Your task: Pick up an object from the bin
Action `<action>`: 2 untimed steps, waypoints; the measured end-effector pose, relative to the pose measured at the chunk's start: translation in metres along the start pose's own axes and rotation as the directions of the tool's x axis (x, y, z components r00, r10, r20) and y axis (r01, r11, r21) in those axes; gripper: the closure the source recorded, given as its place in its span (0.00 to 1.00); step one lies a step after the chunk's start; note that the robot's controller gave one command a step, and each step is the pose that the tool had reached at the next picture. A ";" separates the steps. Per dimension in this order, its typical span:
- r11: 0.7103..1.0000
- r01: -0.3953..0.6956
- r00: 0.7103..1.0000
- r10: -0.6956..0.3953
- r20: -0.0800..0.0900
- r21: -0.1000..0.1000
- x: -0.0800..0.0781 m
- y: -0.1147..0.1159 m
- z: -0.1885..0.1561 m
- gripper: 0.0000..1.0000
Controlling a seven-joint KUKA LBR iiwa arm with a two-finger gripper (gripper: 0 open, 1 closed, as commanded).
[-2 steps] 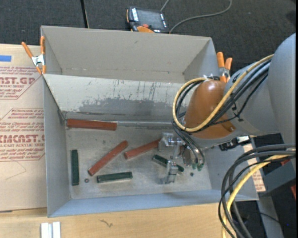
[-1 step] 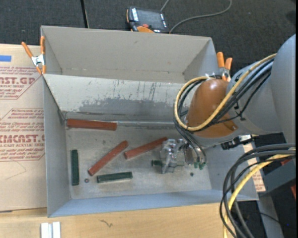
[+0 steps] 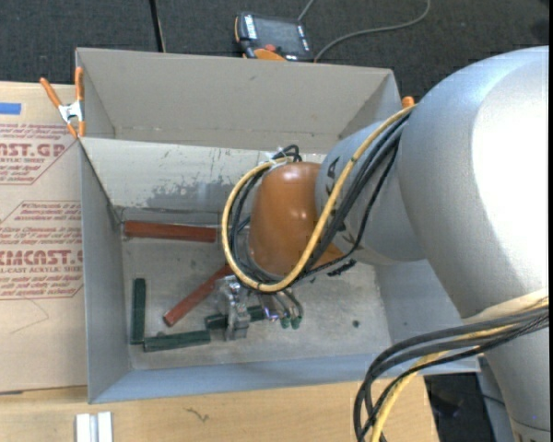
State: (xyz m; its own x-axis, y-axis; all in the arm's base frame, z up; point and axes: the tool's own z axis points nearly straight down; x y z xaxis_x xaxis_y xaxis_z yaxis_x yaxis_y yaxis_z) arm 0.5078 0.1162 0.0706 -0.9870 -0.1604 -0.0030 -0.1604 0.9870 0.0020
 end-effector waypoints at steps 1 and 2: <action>0.999 0.046 0.999 -0.046 0.008 0.001 -0.048 0.028 -0.126 1.00; 0.867 0.498 0.867 -0.498 0.004 0.005 -0.062 -0.012 -0.202 1.00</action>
Offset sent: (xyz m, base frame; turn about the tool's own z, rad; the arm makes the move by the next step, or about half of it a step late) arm 0.0398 0.0333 0.1214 -0.0441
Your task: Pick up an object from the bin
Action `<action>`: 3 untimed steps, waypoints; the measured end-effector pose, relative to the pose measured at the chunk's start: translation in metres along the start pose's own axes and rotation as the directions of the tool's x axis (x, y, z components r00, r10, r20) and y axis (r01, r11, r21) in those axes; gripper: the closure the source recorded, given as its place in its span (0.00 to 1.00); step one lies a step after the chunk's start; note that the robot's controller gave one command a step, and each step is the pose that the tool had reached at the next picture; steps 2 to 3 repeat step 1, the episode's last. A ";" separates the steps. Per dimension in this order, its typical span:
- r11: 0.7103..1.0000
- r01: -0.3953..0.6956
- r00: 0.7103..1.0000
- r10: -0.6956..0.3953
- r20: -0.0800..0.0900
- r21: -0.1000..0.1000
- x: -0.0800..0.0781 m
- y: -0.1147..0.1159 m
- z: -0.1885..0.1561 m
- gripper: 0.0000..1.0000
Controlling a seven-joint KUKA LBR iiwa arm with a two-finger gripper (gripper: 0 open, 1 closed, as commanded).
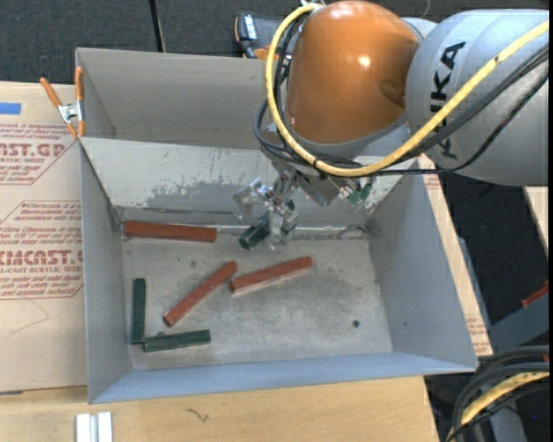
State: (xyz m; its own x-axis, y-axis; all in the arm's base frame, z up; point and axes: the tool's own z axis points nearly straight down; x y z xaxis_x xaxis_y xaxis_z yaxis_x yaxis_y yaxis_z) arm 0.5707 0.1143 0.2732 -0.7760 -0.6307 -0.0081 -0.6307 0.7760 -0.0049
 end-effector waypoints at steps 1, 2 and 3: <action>0.999 0.033 0.999 -0.033 -0.005 -0.006 -0.005 0.030 0.008 1.00; 0.999 0.033 0.999 -0.033 -0.005 -0.006 -0.005 0.030 0.008 1.00; 0.999 0.033 0.999 -0.033 -0.005 -0.006 -0.005 0.030 0.008 1.00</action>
Offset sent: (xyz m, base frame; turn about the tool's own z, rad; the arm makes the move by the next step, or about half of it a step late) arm -0.0142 0.0243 -0.0080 -0.0311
